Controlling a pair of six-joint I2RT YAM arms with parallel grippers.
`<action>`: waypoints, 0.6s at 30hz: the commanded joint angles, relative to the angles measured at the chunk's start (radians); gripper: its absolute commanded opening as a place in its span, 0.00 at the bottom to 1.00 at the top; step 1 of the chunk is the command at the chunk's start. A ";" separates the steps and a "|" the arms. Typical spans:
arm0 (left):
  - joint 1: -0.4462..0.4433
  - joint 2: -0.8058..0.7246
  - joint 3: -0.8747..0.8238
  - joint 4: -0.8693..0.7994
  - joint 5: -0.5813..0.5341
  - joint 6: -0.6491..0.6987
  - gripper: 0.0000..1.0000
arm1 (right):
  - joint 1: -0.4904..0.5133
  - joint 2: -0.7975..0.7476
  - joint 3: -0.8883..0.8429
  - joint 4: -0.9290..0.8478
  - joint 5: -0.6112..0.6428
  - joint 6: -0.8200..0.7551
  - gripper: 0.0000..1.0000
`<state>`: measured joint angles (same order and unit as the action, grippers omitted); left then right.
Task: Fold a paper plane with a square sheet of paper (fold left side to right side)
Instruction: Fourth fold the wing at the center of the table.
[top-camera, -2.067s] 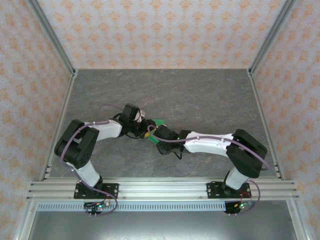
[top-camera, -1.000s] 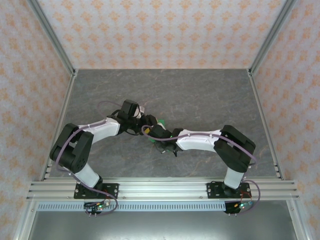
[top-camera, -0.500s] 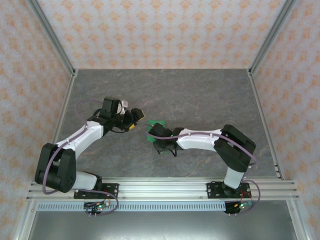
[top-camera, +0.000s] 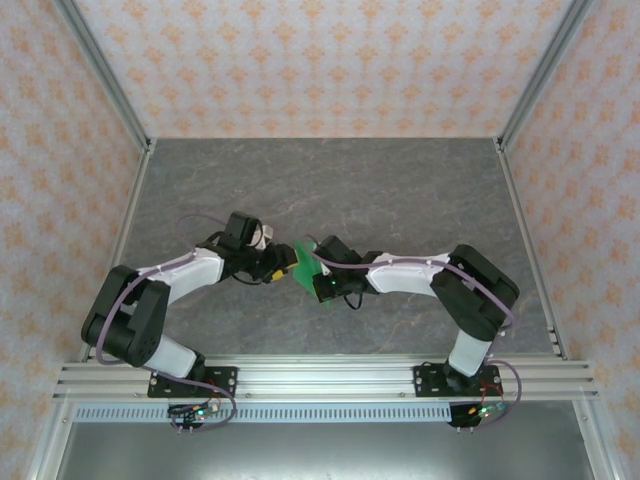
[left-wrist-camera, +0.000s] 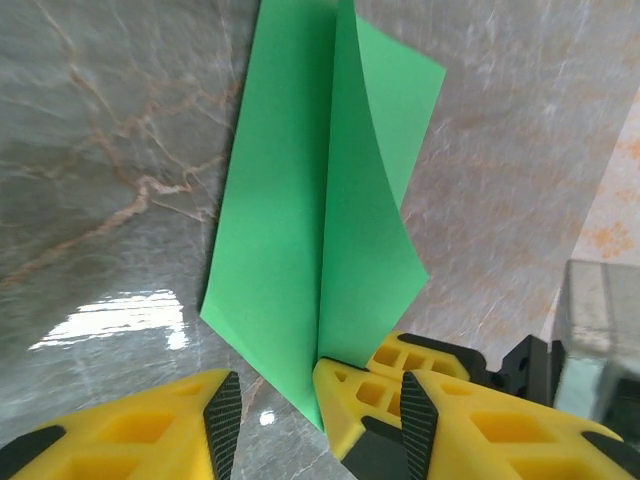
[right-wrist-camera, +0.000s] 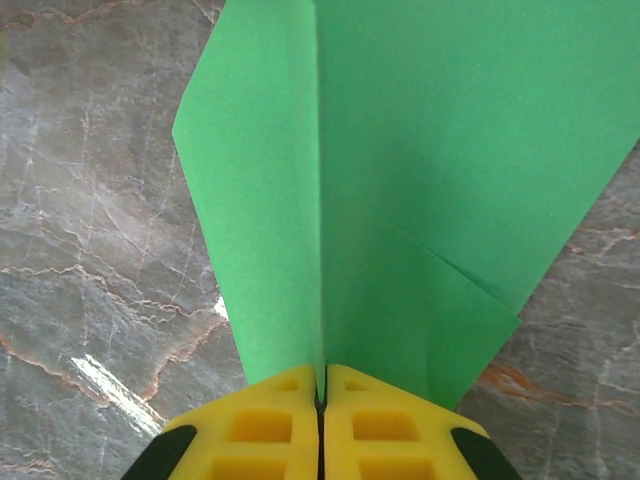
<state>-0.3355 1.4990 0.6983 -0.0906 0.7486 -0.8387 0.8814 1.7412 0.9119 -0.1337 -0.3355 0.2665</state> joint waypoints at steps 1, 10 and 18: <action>-0.021 0.044 0.030 0.061 0.005 -0.017 0.48 | -0.011 -0.025 -0.029 0.055 -0.081 0.021 0.07; -0.059 0.143 0.090 0.102 0.002 -0.036 0.46 | -0.041 -0.022 -0.057 0.116 -0.163 0.038 0.07; -0.060 0.210 0.128 0.110 -0.003 -0.040 0.38 | -0.068 -0.010 -0.079 0.157 -0.208 0.066 0.07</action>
<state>-0.3912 1.6920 0.7963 -0.0063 0.7513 -0.8703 0.8211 1.7393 0.8490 -0.0113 -0.5133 0.3149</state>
